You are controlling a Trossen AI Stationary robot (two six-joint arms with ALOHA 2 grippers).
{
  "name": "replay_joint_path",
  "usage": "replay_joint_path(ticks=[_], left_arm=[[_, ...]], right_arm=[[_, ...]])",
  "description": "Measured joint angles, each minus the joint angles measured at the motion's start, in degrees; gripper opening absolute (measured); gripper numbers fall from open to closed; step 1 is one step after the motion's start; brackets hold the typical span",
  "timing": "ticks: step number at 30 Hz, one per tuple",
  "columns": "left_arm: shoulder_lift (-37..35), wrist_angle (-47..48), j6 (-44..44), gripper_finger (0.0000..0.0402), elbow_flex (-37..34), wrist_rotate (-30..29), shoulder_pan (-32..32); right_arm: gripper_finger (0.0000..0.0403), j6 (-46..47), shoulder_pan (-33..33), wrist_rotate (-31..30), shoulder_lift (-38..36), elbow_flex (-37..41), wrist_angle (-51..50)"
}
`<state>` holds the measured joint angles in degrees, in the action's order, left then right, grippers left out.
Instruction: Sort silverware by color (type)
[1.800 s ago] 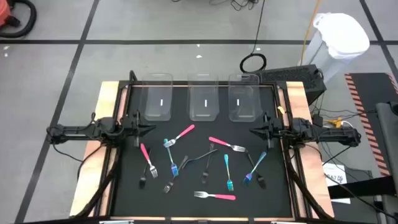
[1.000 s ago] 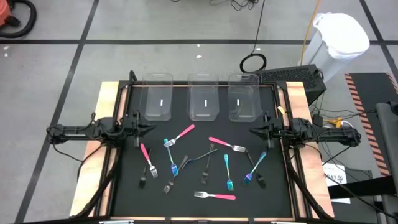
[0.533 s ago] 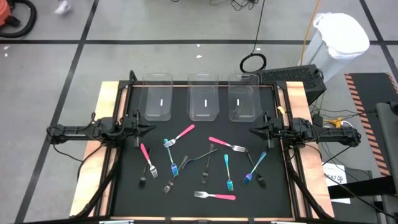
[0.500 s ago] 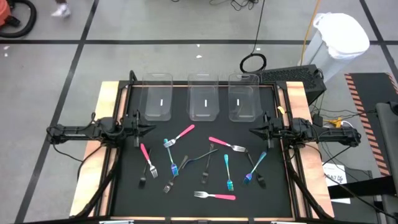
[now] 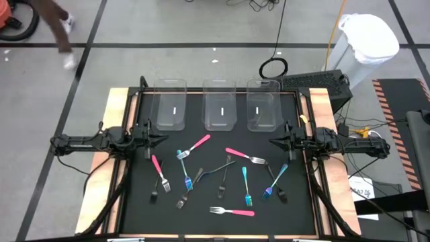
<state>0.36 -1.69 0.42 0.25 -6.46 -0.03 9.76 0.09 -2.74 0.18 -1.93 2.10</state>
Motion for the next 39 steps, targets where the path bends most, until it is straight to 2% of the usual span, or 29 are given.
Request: replay_joint_path(ticks=[35,39], left_arm=[[-0.01,0.00,-0.02,0.0025,0.02,0.04,0.00],[-0.01,-0.08,-0.02,0.0025,0.01,0.07,0.00]], right_arm=[[0.0011,-0.05,0.01,-0.33,0.00,-0.02,0.39],[0.0011,-5.05,0.01,0.04,0.00,-0.50,1.30]])
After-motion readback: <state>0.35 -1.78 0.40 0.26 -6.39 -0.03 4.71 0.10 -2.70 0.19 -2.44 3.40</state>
